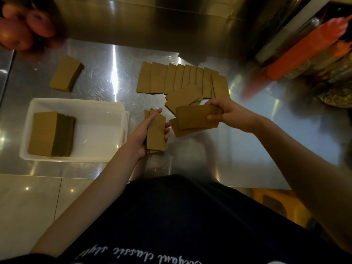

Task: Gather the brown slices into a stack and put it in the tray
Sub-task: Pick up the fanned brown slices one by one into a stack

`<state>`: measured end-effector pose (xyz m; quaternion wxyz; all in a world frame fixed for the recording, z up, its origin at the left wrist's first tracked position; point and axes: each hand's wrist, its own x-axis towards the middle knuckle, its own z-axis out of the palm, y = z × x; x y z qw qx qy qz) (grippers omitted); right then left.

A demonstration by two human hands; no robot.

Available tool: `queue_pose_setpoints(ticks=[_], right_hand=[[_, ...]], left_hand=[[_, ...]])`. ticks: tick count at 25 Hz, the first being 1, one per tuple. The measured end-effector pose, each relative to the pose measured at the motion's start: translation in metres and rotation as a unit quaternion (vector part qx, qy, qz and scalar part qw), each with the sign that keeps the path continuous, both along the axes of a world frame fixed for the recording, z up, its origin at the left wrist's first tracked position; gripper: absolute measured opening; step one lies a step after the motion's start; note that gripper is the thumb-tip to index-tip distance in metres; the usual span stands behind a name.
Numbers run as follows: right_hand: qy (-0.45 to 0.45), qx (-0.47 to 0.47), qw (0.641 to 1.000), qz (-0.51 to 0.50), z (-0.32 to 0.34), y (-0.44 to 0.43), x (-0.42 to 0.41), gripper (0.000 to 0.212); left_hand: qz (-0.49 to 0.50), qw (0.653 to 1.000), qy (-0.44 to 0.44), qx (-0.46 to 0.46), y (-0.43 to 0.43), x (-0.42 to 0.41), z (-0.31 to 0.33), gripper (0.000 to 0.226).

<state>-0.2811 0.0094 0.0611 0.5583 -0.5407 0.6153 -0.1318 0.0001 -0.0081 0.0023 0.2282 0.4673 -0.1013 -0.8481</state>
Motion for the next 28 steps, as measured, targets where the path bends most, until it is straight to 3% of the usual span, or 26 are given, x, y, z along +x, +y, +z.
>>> queue_pose_setpoints(ticks=[4, 8, 12, 15, 18, 21, 28], right_hand=[[-0.009, 0.011, 0.998, 0.062, 0.026, -0.02, 0.01, 0.02], [0.014, 0.031, 0.992, 0.124, 0.04, -0.038, 0.025, 0.027], [0.116, -0.008, 0.97, 0.214, 0.044, -0.05, 0.048, 0.04], [0.185, -0.072, 0.943, 0.266, 0.042, -0.054, 0.066, 0.049], [0.194, -0.126, 0.951, 0.206, 0.035, -0.05, 0.074, 0.058], [0.134, -0.14, 0.976, 0.102, 0.026, -0.042, 0.077, 0.06], [0.082, -0.216, 0.97, -0.072, 0.005, -0.017, 0.074, 0.039]], left_hand=[[-0.068, 0.997, -0.017, -0.023, -0.005, -0.005, 0.005, 0.051], [-0.093, 0.993, 0.067, -0.016, -0.004, -0.008, 0.01, 0.064], [-0.144, 0.979, 0.144, 0.015, -0.002, -0.013, 0.014, 0.084], [-0.155, 0.972, 0.176, 0.025, 0.003, -0.012, 0.015, 0.079], [-0.121, 0.977, 0.176, 0.0, 0.004, -0.01, 0.013, 0.062], [-0.098, 0.977, 0.186, -0.031, 0.005, -0.006, 0.013, 0.053], [-0.073, 0.97, 0.228, -0.043, 0.008, -0.005, 0.013, 0.077]])
